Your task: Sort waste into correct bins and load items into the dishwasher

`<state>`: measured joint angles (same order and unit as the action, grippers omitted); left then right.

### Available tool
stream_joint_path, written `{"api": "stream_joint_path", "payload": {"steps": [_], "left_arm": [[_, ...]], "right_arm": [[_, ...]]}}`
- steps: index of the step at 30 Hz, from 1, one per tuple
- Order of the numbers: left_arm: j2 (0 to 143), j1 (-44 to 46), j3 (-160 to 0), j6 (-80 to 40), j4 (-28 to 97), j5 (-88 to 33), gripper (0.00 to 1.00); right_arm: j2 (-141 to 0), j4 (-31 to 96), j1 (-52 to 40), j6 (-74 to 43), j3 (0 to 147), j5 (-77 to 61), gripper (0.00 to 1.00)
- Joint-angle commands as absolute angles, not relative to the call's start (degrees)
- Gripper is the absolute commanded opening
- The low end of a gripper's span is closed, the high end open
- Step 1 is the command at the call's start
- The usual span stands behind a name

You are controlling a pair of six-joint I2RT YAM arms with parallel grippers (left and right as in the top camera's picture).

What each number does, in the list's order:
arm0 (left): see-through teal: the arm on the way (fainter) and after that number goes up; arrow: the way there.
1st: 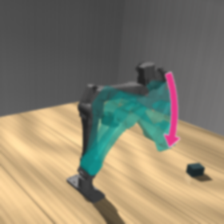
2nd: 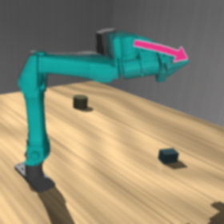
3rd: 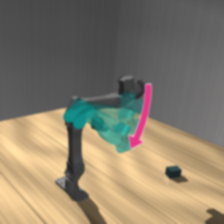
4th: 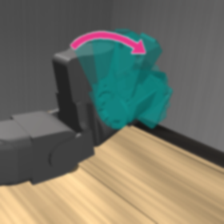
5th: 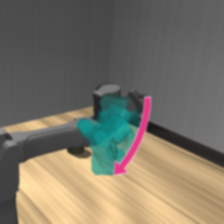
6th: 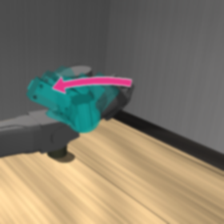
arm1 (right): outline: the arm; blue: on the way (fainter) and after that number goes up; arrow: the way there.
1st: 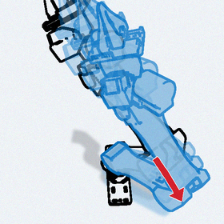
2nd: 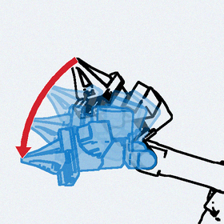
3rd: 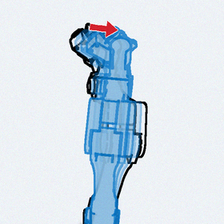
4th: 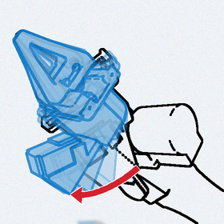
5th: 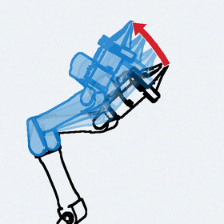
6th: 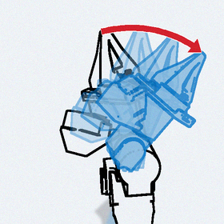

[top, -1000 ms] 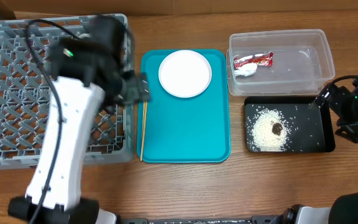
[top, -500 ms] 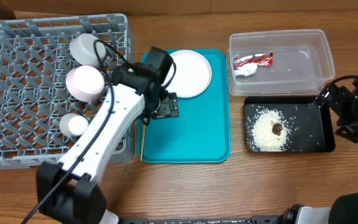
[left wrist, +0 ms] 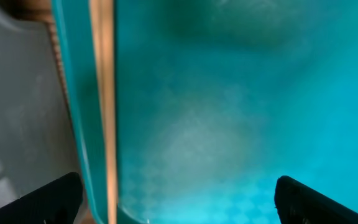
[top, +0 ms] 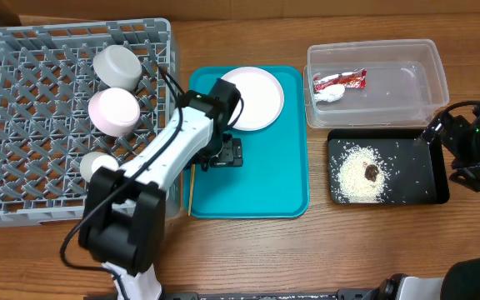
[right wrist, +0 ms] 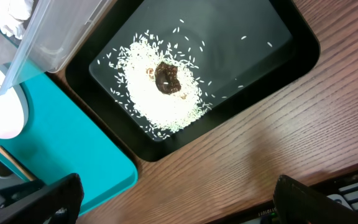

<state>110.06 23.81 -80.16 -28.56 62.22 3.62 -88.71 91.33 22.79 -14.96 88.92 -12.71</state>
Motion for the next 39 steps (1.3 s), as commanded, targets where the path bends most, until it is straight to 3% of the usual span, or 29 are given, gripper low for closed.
{"api": "stream_joint_path", "payload": {"steps": [1, 18, 23, 27, 32, 34, 39], "left_arm": [[112.46, 23.99, -79.88, -27.64, 61.41, 4.69, 1.0], [120.36, 23.99, -79.85, -27.64, 59.4, 4.23, 0.98], [120.64, 24.08, -79.83, -27.64, 59.35, 1.23, 0.77], [120.66, 24.05, -79.83, -27.62, 59.07, 0.36, 0.71], [120.64, 24.12, -79.83, -27.62, 59.13, 0.23, 0.48], [120.64, 24.25, -79.68, -27.62, 59.24, 0.16, 0.47], [120.64, 24.51, -78.28, -27.64, 58.39, 0.14, 0.27]], "right_arm": [[-87.85, 91.24, 22.85, -14.76, 89.69, -13.19, 1.0], [-87.85, 91.42, 22.85, -14.76, 89.69, -13.17, 1.0], [-87.85, 91.42, 22.85, -14.74, 89.69, -13.17, 1.0], [-87.85, 91.46, 22.85, -14.76, 89.69, -13.17, 1.0], [-87.85, 91.46, 22.85, -14.76, 89.69, -13.17, 1.0], [-87.85, 91.46, 22.85, -14.76, 89.69, -13.17, 1.0], [-87.85, 91.46, 22.85, -14.76, 89.69, -13.17, 1.0]]}}
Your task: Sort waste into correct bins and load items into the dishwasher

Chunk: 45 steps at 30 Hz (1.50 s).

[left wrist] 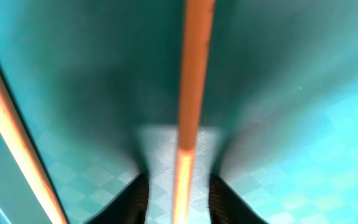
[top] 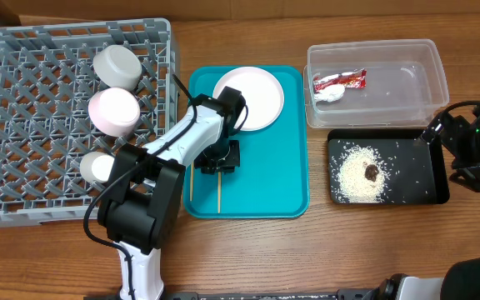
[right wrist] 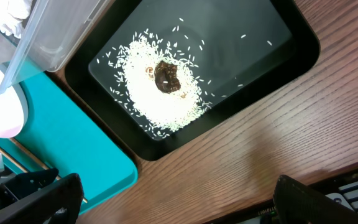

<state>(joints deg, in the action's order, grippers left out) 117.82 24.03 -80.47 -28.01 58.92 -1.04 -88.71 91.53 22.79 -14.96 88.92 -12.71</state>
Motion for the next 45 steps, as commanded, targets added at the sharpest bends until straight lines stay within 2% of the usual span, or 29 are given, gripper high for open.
{"api": "stream_joint_path", "payload": {"steps": [1, 4, 7, 9, 19, 27, 36, 40, 45], "left_arm": [[120.64, 24.49, -78.08, -27.64, 58.39, 0.16, 0.25], [120.64, 24.49, -78.04, -27.62, 58.48, 0.14, 0.18], [120.64, 24.45, -78.04, -27.62, 58.5, 0.12, 0.14], [120.64, 24.29, -78.13, -27.62, 58.7, 0.14, 0.04], [118.89, 22.46, -84.53, -26.7, 64.95, 0.19, 0.04], [111.85, 20.53, -94.32, -22.9, 70.59, 0.75, 0.04], [103.57, 10.74, -98.06, -18.17, 71.0, 3.4, 0.04], [103.68, 7.11, -98.02, -11.2, 69.43, 3.62, 0.04], [105.12, 4.62, -97.78, -8.67, 67.07, 3.6, 0.04]], "right_arm": [[-87.85, 91.46, 22.85, -14.76, 89.69, -13.17, 1.0], [-87.85, 91.46, 22.85, -14.76, 89.69, -13.17, 1.0], [-87.85, 91.53, 22.85, -14.74, 89.69, -13.17, 1.0], [-87.85, 91.68, 22.85, -14.74, 89.69, -13.17, 1.0], [-87.85, 91.68, 22.85, -14.76, 89.69, -13.17, 1.0], [-87.85, 91.68, 22.85, -14.74, 89.69, -13.17, 1.0], [-87.85, 91.66, 22.85, -14.74, 89.69, -13.17, 1.0], [-87.85, 91.68, 22.85, -14.76, 89.69, -13.19, 1.0], [-87.85, 91.68, 22.85, -14.76, 89.69, -13.19, 1.0]]}}
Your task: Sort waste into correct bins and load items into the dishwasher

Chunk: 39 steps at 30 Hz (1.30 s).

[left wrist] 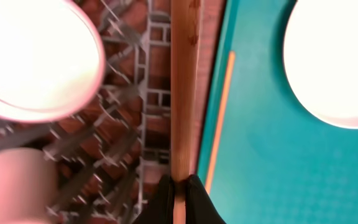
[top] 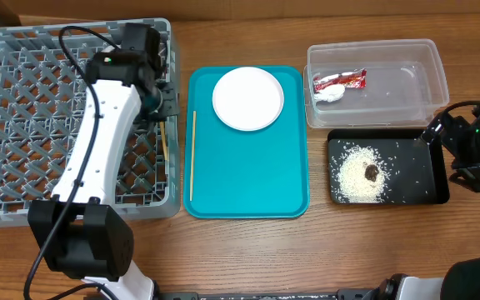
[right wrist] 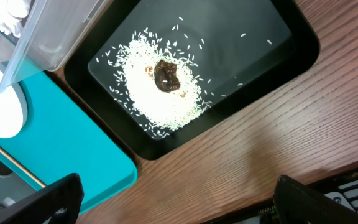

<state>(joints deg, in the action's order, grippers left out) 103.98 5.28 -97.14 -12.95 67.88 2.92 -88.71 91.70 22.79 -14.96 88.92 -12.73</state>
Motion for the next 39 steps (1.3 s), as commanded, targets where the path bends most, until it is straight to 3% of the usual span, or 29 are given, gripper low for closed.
{"api": "stream_joint_path", "payload": {"steps": [1, 13, 16, 19, 30, 39], "left_arm": [[105.51, 4.45, -97.76, -8.16, 66.59, 3.6, 0.04], [106.76, 4.36, -97.76, -7.68, 66.54, 5.98, 0.1], [106.76, 4.4, -97.76, -7.7, 67.2, 5.91, 0.35], [106.76, 4.54, -97.73, -7.73, 67.29, 5.8, 0.49], [106.76, 6.94, -97.58, -7.94, 68.79, -10.07, 0.5], [108.22, 17.43, -92.75, -11.6, 64.93, -4.23, 0.51]], "right_arm": [[-87.85, 91.68, 22.85, -14.76, 89.69, -13.19, 1.0], [-87.85, 91.66, 22.85, -14.76, 89.69, -13.17, 1.0], [-87.85, 91.66, 22.85, -14.74, 89.69, -13.17, 1.0], [-87.85, 91.66, 22.85, -14.76, 89.69, -13.19, 1.0], [-87.85, 91.61, 22.85, -14.74, 89.69, -13.17, 1.0], [-87.85, 91.64, 22.85, -14.74, 89.69, -13.17, 1.0]]}}
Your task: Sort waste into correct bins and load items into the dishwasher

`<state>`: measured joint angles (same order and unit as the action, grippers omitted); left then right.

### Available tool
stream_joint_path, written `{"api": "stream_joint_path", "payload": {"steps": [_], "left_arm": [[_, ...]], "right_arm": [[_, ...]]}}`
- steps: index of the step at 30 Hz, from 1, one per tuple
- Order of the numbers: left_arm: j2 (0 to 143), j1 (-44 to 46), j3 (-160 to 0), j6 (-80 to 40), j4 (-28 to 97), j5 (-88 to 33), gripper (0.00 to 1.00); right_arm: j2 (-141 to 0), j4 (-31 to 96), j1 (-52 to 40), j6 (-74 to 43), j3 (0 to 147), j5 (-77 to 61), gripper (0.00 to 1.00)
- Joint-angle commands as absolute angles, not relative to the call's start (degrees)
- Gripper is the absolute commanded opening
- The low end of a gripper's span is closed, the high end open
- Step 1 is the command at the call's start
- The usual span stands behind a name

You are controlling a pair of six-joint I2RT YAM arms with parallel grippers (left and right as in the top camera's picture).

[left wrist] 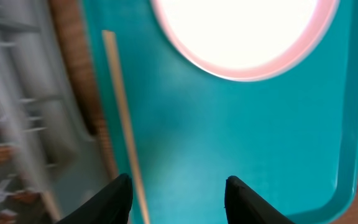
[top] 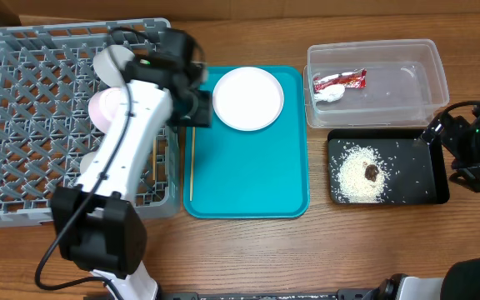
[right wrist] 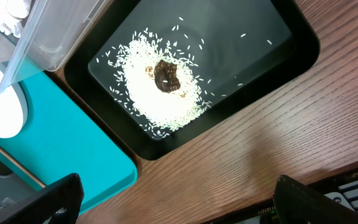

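My left gripper (top: 198, 108) hangs open and empty over the near-left part of the teal tray (top: 265, 179), its fingertips (left wrist: 120, 186) spread wide. A wooden chopstick (left wrist: 120, 124) lies along the tray's left edge (top: 192, 158). A second chopstick (top: 154, 158) lies in the grey dish rack (top: 23, 125). The white plate (top: 248, 98) sits at the tray's far end, also in the left wrist view (left wrist: 241, 31). My right gripper (right wrist: 179, 205) is open over bare wood beside the black tray (right wrist: 241, 68) of rice.
Three cups sit in the rack: one at the back (top: 115, 62), a pink one (top: 102, 108) partly under my arm, and one nearer (top: 90, 165). A clear bin (top: 377, 79) holds a red wrapper and tissue. The rice pile (top: 363, 173) has a brown scrap on it.
The left gripper was shut on a chopstick over the rack's right side. Now it is open over the tray's left part, and that chopstick lies in the rack. The right arm is unchanged.
The left gripper was open low over the tray beside a chopstick at its left edge. Then its fingers were closed around a second chopstick on the tray. Then it held that chopstick over the rack. Now the chopstick lies in the rack and the gripper is back over the tray.
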<state>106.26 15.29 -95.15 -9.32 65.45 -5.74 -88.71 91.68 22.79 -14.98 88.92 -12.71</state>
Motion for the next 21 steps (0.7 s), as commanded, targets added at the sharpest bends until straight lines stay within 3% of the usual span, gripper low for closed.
{"api": "stream_joint_path", "payload": {"steps": [1, 21], "left_arm": [[108.47, 18.17, -91.83, -12.45, 64.34, -3.77, 0.51], [117.58, 19.46, -85.21, -18.48, 59.31, 2.39, 0.6]], "right_arm": [[-87.85, 91.64, 22.85, -14.74, 89.69, -13.17, 1.0], [-87.85, 91.66, 22.85, -14.74, 89.69, -13.17, 1.0]]}}
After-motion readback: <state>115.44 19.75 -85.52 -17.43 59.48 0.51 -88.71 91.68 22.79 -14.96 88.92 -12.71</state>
